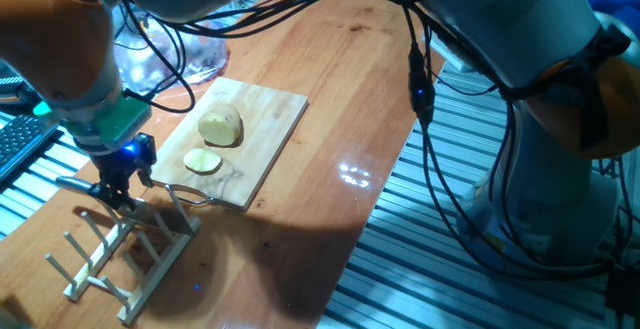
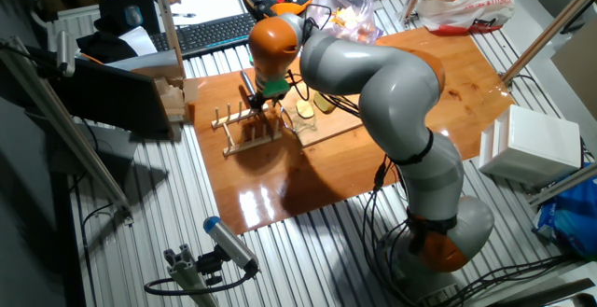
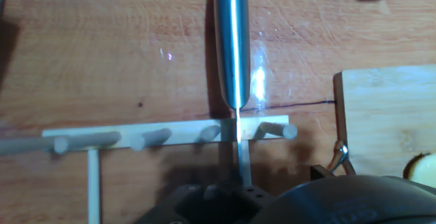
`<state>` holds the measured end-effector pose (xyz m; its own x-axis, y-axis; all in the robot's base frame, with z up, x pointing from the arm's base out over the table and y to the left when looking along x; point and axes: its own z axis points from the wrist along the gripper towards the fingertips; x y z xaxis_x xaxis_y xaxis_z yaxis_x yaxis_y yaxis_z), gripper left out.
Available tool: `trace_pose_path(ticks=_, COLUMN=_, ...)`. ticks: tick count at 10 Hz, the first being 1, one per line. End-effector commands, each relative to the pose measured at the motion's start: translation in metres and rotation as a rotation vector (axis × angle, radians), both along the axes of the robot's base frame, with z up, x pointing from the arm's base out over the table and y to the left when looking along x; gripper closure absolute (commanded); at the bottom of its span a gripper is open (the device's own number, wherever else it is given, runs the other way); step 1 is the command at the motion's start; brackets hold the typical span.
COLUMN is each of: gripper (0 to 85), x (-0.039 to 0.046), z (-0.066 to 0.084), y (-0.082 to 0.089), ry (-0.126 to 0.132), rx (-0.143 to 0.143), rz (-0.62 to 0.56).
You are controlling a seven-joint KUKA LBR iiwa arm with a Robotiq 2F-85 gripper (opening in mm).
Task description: Chop the potatoes
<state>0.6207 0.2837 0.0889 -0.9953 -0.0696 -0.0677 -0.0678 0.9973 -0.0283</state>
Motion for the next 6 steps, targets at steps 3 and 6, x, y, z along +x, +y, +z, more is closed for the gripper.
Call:
trace_pose_path(ticks=3, gripper=34.0, x=-0.0001, z=-0.004, y=-0.002, ry=0.026, rx=-0.021, rz=0.010)
trace_pose_path(ticks=6, gripper=34.0, x=-0.0011, z=0.017, y=-0.002, ry=0.075, rx=0.012, rz=0.012)
